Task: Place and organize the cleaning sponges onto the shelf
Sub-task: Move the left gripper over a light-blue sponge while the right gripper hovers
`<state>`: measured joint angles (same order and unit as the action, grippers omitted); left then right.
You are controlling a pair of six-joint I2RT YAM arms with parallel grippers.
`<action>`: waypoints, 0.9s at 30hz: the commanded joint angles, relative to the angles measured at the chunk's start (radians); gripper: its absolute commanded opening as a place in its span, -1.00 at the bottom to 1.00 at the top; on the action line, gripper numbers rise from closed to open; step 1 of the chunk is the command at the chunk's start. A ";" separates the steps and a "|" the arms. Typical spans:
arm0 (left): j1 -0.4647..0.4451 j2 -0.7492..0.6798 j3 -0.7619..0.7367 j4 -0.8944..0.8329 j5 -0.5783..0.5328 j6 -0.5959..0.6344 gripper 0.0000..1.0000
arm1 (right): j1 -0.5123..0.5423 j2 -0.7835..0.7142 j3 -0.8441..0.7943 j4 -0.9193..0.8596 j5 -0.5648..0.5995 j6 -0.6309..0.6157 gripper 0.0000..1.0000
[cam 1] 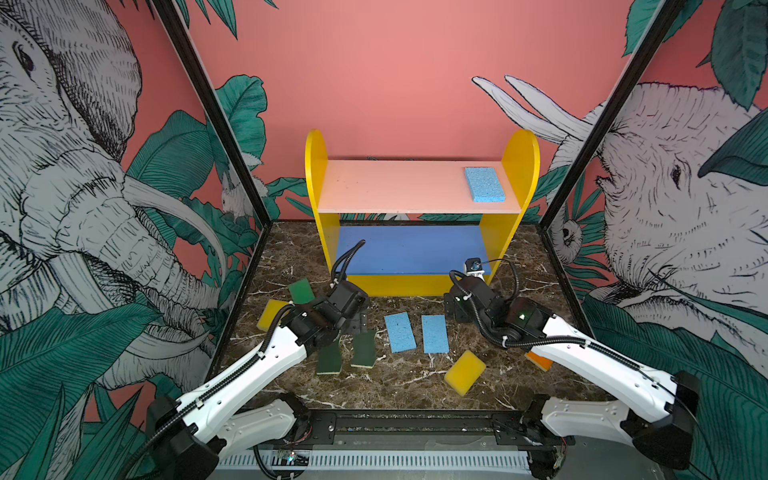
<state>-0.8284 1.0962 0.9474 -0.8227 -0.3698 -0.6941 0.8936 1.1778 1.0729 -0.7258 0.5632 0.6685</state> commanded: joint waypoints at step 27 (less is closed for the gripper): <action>-0.146 0.417 0.103 0.212 0.138 -0.159 0.81 | -0.187 -0.066 -0.219 0.129 -0.024 0.151 0.98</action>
<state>-0.9688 1.4906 0.9909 -0.5816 -0.2356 -0.8871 0.7250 1.1114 0.8436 -0.6022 0.5137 0.7803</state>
